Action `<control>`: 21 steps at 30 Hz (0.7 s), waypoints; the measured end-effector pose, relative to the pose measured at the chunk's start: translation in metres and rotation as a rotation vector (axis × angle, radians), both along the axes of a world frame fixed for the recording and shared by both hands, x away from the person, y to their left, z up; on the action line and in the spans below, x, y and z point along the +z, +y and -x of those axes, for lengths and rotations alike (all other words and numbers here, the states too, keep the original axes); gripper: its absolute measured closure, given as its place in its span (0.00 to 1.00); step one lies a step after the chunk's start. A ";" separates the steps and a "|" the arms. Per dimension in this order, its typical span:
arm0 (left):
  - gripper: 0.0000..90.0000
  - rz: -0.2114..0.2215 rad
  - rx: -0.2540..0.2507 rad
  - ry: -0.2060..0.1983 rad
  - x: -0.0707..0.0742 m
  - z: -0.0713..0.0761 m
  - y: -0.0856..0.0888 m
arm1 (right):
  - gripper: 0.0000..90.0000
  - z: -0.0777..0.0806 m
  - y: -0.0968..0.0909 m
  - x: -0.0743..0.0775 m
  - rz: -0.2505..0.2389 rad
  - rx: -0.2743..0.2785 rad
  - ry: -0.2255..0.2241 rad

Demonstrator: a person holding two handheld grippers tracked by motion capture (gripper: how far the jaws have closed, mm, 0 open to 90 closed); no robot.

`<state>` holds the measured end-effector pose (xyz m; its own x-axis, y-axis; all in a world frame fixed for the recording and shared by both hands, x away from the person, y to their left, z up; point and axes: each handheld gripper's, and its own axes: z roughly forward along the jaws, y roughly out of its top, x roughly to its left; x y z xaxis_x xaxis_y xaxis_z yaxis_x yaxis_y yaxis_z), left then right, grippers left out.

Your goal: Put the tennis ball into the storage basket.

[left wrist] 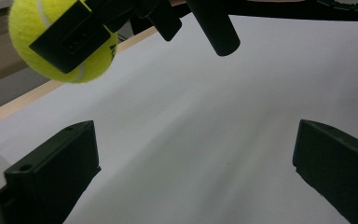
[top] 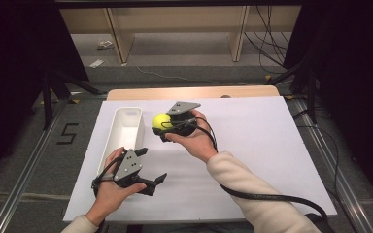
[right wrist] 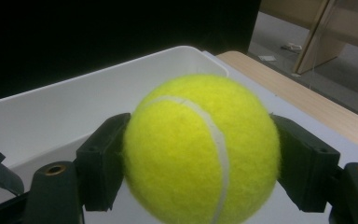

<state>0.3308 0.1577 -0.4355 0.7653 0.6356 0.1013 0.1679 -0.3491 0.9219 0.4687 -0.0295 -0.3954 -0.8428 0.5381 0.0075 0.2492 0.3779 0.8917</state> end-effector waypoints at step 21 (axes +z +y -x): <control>0.00 -0.002 -0.008 0.000 0.000 0.000 -0.001 | 0.29 -0.008 0.038 0.012 0.002 0.053 0.003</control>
